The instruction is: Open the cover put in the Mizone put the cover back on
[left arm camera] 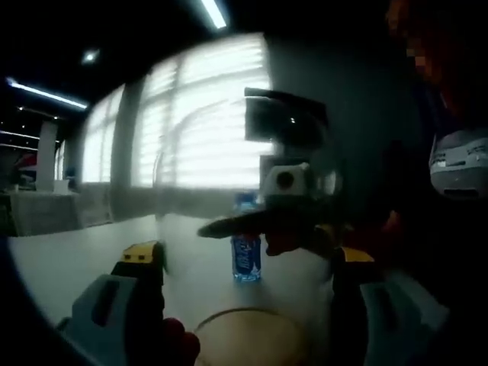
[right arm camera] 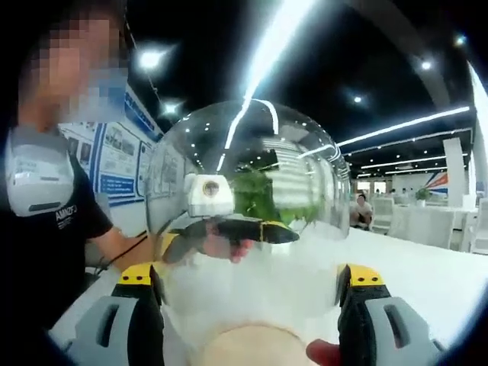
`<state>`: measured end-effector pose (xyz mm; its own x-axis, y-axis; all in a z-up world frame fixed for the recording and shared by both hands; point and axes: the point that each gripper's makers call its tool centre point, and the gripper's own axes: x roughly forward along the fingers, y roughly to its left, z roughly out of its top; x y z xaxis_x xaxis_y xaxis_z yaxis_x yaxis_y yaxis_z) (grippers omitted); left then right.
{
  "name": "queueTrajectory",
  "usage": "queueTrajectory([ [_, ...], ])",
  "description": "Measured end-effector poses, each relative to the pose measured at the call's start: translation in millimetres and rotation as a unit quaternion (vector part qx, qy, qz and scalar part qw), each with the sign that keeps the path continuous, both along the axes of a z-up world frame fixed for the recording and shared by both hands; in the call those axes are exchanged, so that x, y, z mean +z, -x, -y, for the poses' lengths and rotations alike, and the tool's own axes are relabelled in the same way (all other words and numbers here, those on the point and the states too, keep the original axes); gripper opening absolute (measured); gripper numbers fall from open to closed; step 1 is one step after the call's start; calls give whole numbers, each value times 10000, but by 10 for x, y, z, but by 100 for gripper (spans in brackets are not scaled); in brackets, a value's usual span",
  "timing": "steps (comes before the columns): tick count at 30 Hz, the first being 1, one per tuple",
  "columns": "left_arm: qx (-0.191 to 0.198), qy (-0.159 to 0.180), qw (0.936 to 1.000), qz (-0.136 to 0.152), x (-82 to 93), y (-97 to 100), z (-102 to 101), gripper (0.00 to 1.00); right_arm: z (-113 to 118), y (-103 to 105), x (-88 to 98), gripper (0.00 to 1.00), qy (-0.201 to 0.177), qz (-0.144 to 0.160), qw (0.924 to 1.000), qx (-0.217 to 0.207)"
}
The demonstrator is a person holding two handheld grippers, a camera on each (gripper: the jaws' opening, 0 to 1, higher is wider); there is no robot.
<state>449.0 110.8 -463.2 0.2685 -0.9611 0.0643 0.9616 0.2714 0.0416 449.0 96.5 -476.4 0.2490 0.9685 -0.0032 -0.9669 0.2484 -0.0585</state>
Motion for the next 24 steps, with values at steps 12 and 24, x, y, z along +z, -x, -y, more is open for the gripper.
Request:
queueTrajectory([
  [12,13,-220,9998,-33,44,94,23,77,9,99,43,89,211,30,9998,13],
  [24,101,-520,9984,-203,125,241,44,79,7,228,108,90,433,-28,9990,42],
])
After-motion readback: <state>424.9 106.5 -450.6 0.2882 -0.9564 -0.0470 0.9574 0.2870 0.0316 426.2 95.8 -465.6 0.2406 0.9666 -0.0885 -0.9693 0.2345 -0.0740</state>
